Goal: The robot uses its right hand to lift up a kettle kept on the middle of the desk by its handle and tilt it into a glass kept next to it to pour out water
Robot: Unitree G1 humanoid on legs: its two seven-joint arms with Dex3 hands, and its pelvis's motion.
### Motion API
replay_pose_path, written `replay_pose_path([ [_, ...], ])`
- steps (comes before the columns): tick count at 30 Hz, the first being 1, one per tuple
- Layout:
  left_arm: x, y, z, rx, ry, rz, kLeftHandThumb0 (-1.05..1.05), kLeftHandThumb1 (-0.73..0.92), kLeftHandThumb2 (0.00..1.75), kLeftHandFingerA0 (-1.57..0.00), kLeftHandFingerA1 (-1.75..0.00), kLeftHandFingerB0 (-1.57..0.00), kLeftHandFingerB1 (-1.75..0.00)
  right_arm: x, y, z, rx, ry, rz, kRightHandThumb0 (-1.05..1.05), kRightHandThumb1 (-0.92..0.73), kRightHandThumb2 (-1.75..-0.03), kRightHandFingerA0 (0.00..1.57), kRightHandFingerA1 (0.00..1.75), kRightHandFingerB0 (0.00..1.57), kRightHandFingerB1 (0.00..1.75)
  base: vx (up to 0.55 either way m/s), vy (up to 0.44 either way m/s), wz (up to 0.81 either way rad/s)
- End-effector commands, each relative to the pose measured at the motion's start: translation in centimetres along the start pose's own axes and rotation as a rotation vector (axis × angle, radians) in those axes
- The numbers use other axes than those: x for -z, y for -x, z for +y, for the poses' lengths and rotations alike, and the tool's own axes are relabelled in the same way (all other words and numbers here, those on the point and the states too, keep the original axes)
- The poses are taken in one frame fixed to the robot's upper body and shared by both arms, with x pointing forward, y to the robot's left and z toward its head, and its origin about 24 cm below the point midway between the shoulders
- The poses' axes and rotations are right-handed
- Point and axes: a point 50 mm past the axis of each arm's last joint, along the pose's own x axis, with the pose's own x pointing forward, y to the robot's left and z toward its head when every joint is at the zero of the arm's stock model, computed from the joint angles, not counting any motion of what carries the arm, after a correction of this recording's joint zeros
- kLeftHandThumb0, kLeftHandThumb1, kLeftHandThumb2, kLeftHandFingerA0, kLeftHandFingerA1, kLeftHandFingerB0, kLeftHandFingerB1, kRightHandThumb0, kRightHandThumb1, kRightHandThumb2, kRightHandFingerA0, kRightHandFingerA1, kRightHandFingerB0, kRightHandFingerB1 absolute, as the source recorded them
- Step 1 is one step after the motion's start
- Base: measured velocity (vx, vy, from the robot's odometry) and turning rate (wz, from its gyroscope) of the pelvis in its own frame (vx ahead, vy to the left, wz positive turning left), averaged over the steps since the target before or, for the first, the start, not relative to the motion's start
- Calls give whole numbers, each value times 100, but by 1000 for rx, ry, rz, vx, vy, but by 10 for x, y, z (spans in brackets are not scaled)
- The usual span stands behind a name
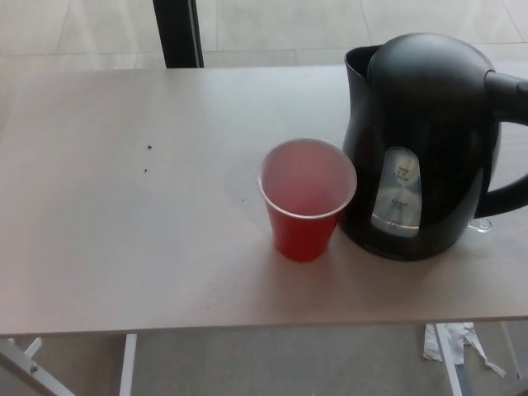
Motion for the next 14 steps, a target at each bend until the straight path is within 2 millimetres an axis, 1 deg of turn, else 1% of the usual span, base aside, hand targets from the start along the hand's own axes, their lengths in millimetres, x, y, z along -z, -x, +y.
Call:
replay_pose_path([
  [1,3,2,6,-26,12,2,-72,81,64,-66,-57,-40,-47,49,94,-72,285,-189,-104,-72,-36,-74,0,0,1,28,0,0,0],
  [2,3,2,6,-26,15,4,-71,82,64,-66,-57,-40,-48,60,106,-79,392,-241,-76,-67,-36,-71,0,2,6,39,0,0,0],
  [3,4,1,6,-26,18,7,-71,82,64,-64,-56,-38,-47,86,127,-95,606,-410,-37,-53,-34,-73,1,27,2,48,0,0,0],
  [4,5,1,6,-27,22,9,-71,82,64,-64,-56,-38,-47,94,133,-98,665,-463,-30,-53,-34,-73,1,27,2,48,0,0,0],
  [6,5,1,6,-28,24,10,-71,82,64,-64,-56,-38,-47,93,132,-99,663,-463,-34,-53,-34,-73,1,27,2,48,0,0,0],
  [7,5,0,6,-29,26,8,-71,82,64,-65,-56,-39,-47,105,142,-102,759,-518,-22,-48,-50,-57,6,29,11,40,0,0,0],
  [8,6,0,7,-36,34,14,-70,81,64,-65,-57,-40,-47,123,151,-108,909,-527,65,-61,-45,-76,33,50,9,44,0,0,0],
  [9,6,0,7,-41,35,15,-71,81,65,-68,-60,-40,-48,131,155,-111,979,-563,116,-57,-56,-57,83,119,18,39,0,0,0],
  [10,7,2,7,-44,26,18,-71,82,65,-67,-58,-40,-47,139,155,-114,1049,-677,128,-52,-58,-58,95,122,14,43,0,0,0],
  [11,8,2,8,-44,26,22,-70,82,64,-64,-55,-39,-47,147,153,-115,1106,-807,115,-53,-43,-74,72,87,12,51,0,0,0],
  [12,8,2,8,-45,33,24,-73,82,64,-63,-57,-39,-48,157,148,-113,1133,-927,121,-44,-63,-60,19,51,5,36,0,0,0],
  [13,8,1,8,-49,38,23,-73,81,64,-64,-57,-39,-48,165,142,-109,1181,-1004,166,-44,-64,-58,39,62,26,55,0,0,0],
  [14,8,1,8,-49,38,23,-73,81,64,-64,-57,-39,-48,165,142,-109,1181,-1004,166,-44,-64,-58,39,62,26,55,0,0,0],
])
